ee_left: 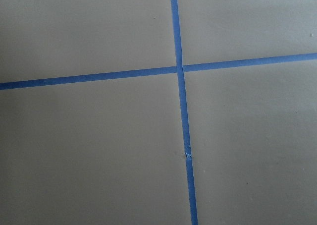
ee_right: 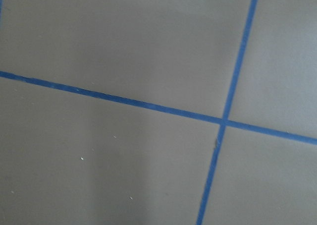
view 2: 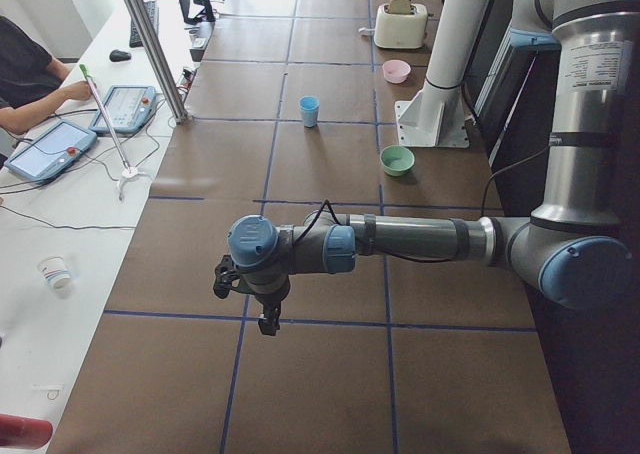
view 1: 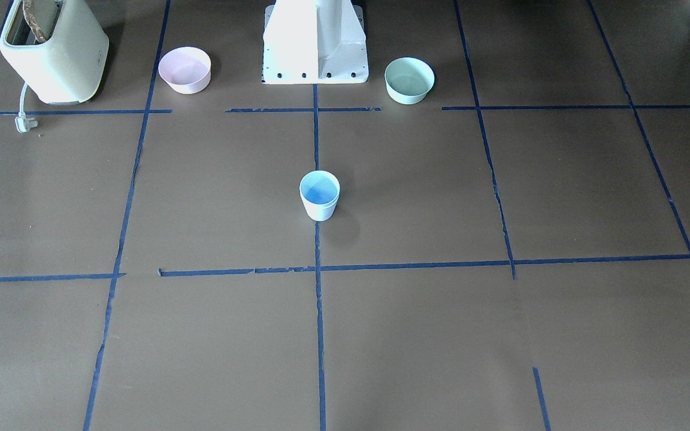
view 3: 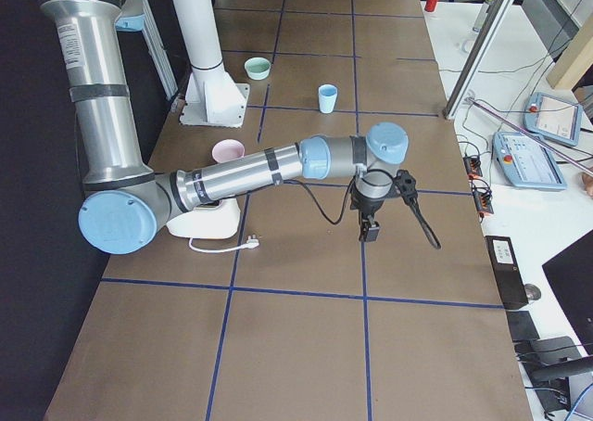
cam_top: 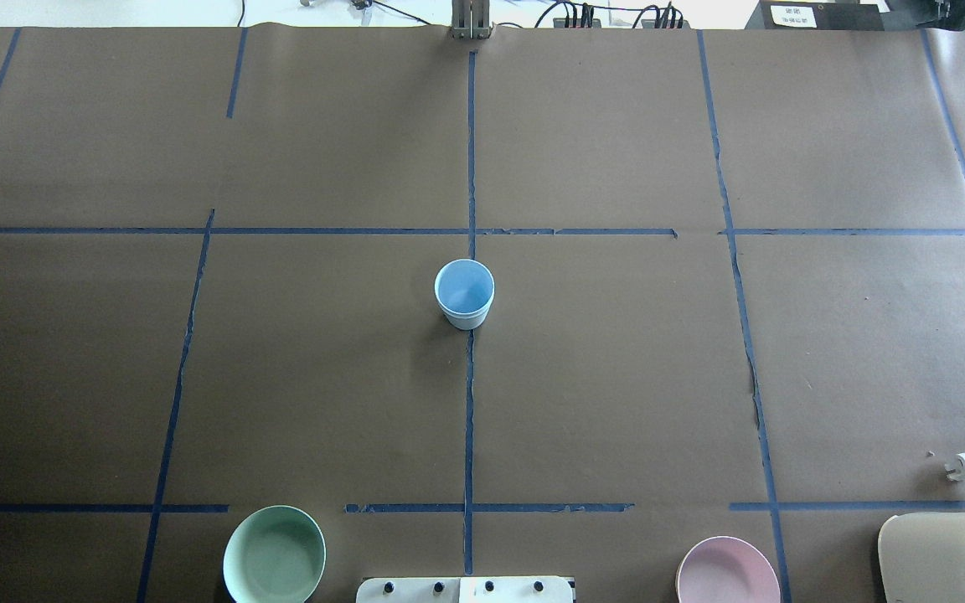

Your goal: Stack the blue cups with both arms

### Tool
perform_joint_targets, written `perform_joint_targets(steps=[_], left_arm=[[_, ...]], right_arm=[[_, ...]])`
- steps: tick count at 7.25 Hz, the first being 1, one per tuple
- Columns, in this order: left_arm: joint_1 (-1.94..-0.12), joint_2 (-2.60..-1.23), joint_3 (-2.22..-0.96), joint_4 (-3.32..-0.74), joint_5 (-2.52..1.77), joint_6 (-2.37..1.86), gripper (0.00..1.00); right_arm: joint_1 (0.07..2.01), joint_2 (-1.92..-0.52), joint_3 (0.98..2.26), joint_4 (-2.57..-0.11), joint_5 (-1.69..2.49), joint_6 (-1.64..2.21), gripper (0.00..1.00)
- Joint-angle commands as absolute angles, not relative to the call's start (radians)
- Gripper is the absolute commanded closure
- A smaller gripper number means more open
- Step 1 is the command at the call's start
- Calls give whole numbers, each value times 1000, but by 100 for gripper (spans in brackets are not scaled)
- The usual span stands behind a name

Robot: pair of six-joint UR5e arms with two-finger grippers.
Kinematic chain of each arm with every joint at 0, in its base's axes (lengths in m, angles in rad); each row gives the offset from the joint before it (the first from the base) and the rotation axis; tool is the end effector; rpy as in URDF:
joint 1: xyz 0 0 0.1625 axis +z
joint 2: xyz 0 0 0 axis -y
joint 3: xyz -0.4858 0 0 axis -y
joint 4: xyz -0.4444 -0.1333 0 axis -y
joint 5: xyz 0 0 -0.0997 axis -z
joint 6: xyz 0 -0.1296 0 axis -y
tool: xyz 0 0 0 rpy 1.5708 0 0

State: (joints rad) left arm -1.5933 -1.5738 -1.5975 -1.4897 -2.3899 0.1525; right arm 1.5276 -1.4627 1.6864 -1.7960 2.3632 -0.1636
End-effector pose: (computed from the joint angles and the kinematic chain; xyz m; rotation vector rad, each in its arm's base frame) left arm -0.0508 -0.5397 0.7286 0.0233 0.8204 0.1016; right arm 0.0157 -0.5865 0.6380 0.0463 -0.7924 -0.1952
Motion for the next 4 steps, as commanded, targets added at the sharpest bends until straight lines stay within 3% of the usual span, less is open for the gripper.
perform_joint_targets(steps=[1,4], left_arm=[[-1594,-1572,-1600,-1489,-2390,153,0],[-1595,-1572,-1600,-1491,-2390,155,0]], right_arm=[[1588,-1548,1632,-1773,2399,-209,0],[1588,-1636,1625,-1599,2405,-164,0]])
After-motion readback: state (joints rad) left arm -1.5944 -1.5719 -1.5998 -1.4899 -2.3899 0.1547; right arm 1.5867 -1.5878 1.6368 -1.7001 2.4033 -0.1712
